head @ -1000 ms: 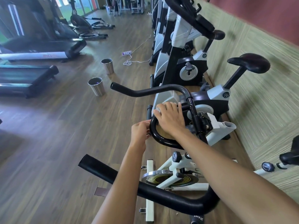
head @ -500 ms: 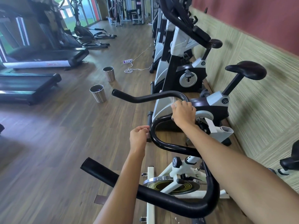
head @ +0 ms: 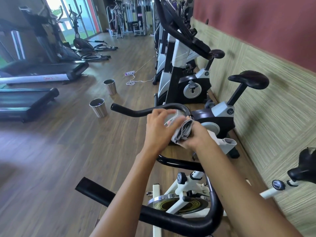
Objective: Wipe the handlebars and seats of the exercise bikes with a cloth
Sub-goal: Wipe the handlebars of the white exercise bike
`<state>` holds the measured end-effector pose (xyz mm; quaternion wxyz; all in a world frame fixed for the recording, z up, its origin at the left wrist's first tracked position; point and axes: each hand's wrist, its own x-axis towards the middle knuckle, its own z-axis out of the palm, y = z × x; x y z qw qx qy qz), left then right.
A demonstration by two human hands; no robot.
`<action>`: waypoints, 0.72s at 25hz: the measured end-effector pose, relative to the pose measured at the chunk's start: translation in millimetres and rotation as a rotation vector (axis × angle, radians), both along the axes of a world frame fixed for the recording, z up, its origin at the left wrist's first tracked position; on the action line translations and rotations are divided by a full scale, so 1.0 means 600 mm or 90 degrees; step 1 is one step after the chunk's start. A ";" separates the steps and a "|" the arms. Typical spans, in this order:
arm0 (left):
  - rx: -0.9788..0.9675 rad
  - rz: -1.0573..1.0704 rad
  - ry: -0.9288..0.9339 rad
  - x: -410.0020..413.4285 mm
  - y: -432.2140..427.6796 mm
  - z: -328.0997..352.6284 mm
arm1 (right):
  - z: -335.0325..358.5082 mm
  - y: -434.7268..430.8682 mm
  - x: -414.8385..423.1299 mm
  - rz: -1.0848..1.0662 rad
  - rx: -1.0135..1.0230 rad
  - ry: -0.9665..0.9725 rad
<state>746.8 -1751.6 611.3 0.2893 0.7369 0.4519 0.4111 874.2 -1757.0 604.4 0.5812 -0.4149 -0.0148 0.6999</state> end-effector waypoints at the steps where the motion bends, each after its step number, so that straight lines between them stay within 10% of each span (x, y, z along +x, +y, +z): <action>1: 0.026 -0.039 0.106 0.003 -0.003 -0.003 | 0.001 -0.004 0.000 0.006 0.000 0.011; 6: 0.015 -0.030 0.045 0.000 -0.007 -0.013 | 0.007 -0.028 0.006 0.041 0.035 -0.032; 13: -0.494 0.039 -0.481 -0.057 0.025 0.000 | -0.001 -0.049 0.022 0.083 0.066 -0.056; 18: -0.658 0.015 -0.536 -0.076 0.025 -0.015 | -0.007 -0.048 0.023 0.147 0.123 -0.207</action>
